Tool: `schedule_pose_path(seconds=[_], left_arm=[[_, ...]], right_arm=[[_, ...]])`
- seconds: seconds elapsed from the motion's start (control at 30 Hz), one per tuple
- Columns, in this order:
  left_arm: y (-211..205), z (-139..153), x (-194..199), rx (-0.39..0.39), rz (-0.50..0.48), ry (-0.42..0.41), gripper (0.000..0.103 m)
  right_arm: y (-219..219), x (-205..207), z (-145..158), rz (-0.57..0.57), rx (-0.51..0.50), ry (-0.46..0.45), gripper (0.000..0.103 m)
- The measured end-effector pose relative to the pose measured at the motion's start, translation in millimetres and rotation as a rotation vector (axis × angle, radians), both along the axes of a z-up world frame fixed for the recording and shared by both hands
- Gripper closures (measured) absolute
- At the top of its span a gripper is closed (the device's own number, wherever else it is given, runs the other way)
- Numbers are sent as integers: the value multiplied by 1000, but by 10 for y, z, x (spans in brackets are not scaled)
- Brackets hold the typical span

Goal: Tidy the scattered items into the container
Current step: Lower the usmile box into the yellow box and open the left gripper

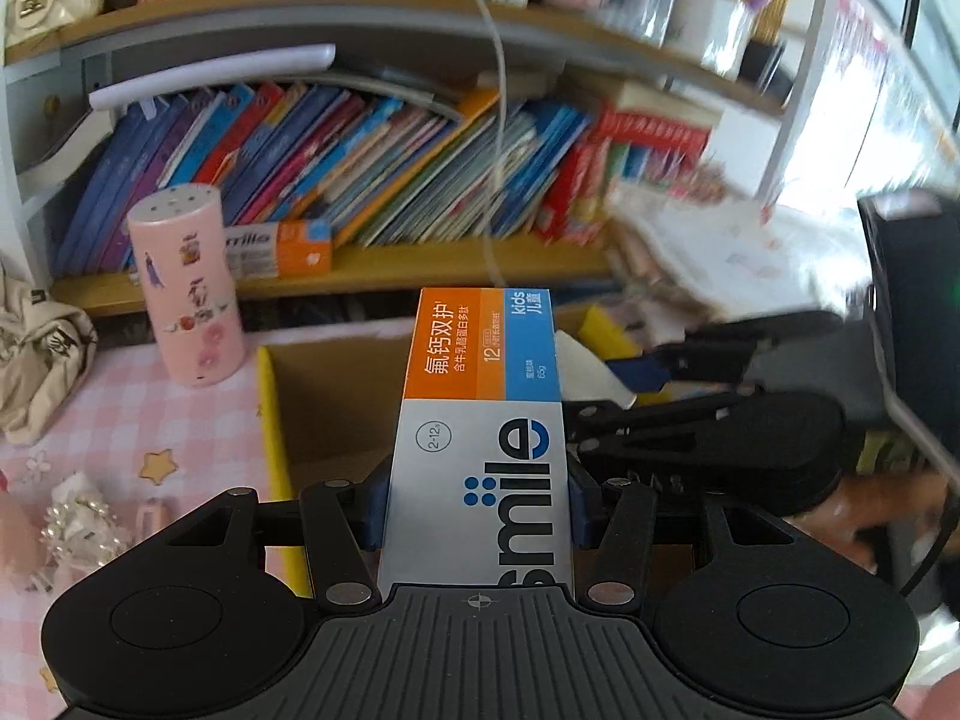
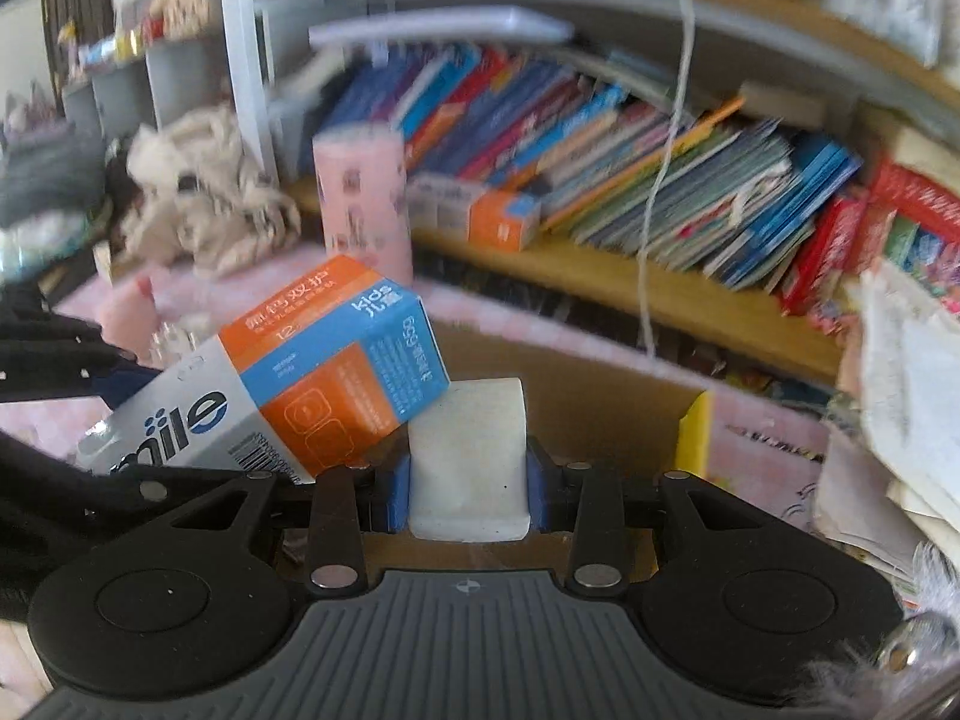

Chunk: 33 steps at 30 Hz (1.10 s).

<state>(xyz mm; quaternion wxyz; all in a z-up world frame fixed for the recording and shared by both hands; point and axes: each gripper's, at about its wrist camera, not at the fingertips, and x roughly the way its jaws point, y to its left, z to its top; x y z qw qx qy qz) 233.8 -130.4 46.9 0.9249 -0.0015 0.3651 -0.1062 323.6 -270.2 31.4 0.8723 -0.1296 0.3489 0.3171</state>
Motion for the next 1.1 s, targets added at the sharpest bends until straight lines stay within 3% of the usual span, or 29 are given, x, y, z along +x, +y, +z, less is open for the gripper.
schedule_pose_path(seconds=[0.17, 0.43, 0.8, 0.97, 1.03, 1.1], left_arm=[[-64, -204, 130, 119, -24, 31, 51], [-18, -399, 304, 141, 19, 99, 51], [-81, -430, 367, 205, 30, 105, 50], [-111, -433, 357, 215, 18, 106, 44], [-136, -411, 326, 216, 9, 94, 30], [-156, -367, 281, 230, 8, 67, 25]], right_arm=[[174, 251, -265, 38, -95, 43, 69], [365, 436, -461, 84, -192, 50, 69], [586, 630, -576, 143, -286, 45, 69], [600, 684, -587, 149, -289, 58, 68], [598, 684, -589, 147, -286, 59, 68], [596, 685, -591, 144, -284, 61, 68]])
